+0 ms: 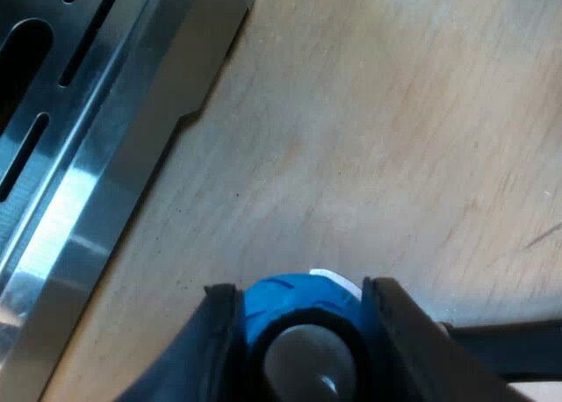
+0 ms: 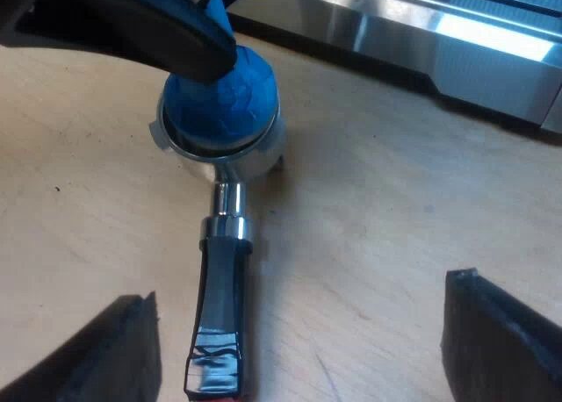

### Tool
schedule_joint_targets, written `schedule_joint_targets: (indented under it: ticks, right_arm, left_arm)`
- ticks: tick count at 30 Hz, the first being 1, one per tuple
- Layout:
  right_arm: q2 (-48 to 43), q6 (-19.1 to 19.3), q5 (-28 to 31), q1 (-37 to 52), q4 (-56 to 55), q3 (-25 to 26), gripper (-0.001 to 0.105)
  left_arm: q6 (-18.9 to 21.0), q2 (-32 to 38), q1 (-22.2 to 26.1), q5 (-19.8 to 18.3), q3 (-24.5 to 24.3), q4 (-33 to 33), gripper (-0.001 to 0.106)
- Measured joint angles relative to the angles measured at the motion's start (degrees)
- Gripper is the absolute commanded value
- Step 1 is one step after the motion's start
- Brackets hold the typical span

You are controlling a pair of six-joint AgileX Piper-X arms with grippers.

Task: Grind coffee beans and then tamp

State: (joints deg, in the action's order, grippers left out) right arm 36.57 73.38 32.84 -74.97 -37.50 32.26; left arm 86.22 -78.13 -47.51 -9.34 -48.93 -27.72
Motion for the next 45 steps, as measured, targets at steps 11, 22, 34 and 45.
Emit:
schedule_joint_targets:
  ticks: [11,22,34,45]
  right_arm:
    - [0.0,0.0,1.2,0.0,0.0,0.0,0.068]
    - [0.0,0.0,1.17,0.0,0.0,0.0,0.068]
    - [0.0,0.0,1.17,0.0,0.0,0.0,0.068]
    - [0.0,0.0,1.17,0.0,0.0,0.0,0.068]
  left_arm:
    - [0.0,0.0,0.0,0.75,2.58,1.02,0.0]
    - [0.0,0.0,0.0,0.75,3.32,2.07,0.0]
    - [0.0,-3.05,0.0,-0.43,2.64,5.22,0.0]
    - [0.0,-3.37,0.0,-0.42,2.55,5.66,0.0]
